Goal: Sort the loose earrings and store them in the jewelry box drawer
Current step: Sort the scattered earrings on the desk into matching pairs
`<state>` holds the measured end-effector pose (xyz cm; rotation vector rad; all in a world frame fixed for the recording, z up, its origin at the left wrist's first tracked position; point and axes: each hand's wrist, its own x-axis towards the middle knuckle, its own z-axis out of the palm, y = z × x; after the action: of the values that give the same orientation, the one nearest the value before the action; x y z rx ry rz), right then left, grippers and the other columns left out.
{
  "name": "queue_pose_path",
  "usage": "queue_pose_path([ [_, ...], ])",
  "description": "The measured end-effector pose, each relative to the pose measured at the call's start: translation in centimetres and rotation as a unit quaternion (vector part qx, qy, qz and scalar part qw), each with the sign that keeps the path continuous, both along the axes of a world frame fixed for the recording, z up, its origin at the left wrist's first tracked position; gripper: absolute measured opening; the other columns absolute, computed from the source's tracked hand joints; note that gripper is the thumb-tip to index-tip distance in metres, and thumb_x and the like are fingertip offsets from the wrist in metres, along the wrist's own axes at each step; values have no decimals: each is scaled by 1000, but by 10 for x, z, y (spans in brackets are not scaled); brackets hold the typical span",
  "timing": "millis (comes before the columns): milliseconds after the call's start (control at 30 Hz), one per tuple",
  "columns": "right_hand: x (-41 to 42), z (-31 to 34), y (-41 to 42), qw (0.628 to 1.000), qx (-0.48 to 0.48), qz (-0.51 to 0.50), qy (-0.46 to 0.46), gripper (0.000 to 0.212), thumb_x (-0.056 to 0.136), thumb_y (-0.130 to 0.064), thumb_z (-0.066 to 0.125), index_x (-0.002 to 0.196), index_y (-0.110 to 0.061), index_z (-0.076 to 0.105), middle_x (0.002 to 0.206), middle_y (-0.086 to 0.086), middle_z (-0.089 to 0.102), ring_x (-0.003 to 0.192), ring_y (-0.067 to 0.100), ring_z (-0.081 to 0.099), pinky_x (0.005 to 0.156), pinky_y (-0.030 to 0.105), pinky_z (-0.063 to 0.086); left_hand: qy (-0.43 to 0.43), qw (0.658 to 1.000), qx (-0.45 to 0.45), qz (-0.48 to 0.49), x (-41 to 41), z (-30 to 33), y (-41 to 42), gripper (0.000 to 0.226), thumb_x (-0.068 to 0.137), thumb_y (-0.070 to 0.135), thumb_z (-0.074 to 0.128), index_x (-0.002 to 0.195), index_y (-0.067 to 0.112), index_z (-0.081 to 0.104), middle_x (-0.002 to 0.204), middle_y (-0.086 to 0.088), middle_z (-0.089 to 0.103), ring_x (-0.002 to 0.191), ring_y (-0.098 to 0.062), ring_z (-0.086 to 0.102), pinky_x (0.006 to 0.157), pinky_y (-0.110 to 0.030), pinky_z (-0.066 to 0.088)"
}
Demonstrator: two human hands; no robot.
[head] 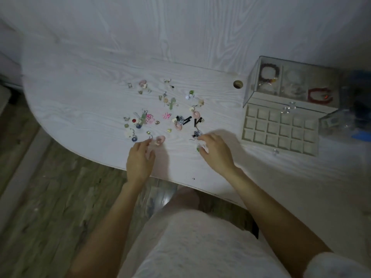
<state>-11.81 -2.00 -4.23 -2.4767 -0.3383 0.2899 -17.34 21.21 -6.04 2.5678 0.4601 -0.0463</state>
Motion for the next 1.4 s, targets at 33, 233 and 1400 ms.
queue_pose_path([
  [33,13,1,5,1000,-5,-10,-3,29,90,-18,55,118,-15,57,115,8,59,106,25,51,81,35,44,18,1000,6,1,5,-1,-1,40,87,12,54,128,12,51,123,-16,56,108,-34,53,87,-44,46],
  [233,76,-6,26,994,-66,-85,-8,27,92,-21,52,114,-8,59,116,14,58,109,33,49,88,41,45,80,997,6,-1,34,-5,-10,30,91,22,45,118,11,53,116,-14,58,105,-33,54,80,-42,46],
  [1400,-40,-37,-84,939,53,-340,-5,3,85,-14,61,86,-13,58,84,4,63,78,24,57,68,29,40,9,968,-139,-210,54,14,-111,20,90,36,57,90,16,57,81,4,68,70,-10,62,62,-24,47],
])
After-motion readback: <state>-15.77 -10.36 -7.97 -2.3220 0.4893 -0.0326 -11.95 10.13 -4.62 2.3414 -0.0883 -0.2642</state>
